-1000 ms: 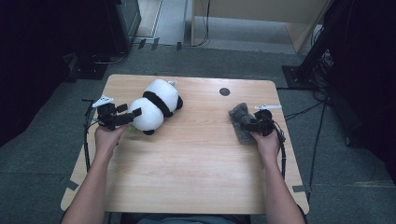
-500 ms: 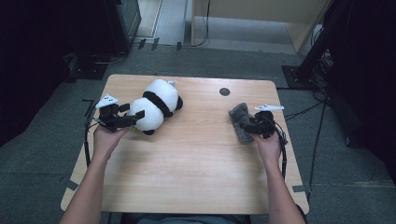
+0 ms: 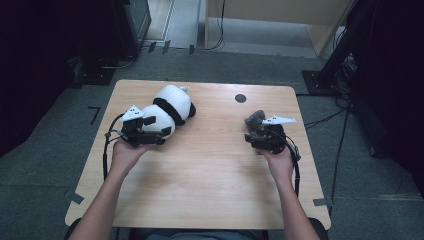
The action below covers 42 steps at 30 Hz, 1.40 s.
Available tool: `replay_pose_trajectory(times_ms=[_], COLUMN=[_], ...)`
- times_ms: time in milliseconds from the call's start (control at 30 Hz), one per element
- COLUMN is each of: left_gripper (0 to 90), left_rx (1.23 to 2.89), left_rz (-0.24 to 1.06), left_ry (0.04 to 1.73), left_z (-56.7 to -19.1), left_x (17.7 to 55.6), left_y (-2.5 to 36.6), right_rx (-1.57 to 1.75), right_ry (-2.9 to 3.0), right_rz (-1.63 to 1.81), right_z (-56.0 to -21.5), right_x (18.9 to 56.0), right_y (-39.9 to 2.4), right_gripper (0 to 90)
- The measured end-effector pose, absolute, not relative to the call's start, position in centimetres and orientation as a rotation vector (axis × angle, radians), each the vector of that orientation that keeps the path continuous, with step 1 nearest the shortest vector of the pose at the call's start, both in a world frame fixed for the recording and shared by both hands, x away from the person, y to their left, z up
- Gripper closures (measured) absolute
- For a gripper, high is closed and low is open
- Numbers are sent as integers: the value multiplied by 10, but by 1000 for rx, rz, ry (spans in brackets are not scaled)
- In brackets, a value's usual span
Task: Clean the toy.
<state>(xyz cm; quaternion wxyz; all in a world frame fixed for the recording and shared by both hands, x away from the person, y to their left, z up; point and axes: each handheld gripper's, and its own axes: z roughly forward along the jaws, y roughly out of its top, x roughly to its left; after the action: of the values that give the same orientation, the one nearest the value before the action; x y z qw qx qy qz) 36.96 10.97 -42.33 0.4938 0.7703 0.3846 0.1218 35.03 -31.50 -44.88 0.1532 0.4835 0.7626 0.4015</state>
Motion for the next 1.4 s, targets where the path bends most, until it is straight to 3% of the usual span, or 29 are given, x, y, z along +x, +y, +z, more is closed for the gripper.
replay_pose_trajectory(times_ms=[667,1133,1400], left_gripper=[201,199,207], left_rx=[2002,2162,2201], left_rz=[201,155,214], left_ry=[882,856,823], left_z=[-459,-502,-515], left_x=[354,350,348], left_y=[52,21,14], right_rx=[1222,1213,1212], right_ry=[2334,2397,2413], right_rz=[1157,1072,974], right_z=[-461,-491,-506], right_x=[327,329,331], right_y=[-262,-235,-226], right_gripper=[431,438,438])
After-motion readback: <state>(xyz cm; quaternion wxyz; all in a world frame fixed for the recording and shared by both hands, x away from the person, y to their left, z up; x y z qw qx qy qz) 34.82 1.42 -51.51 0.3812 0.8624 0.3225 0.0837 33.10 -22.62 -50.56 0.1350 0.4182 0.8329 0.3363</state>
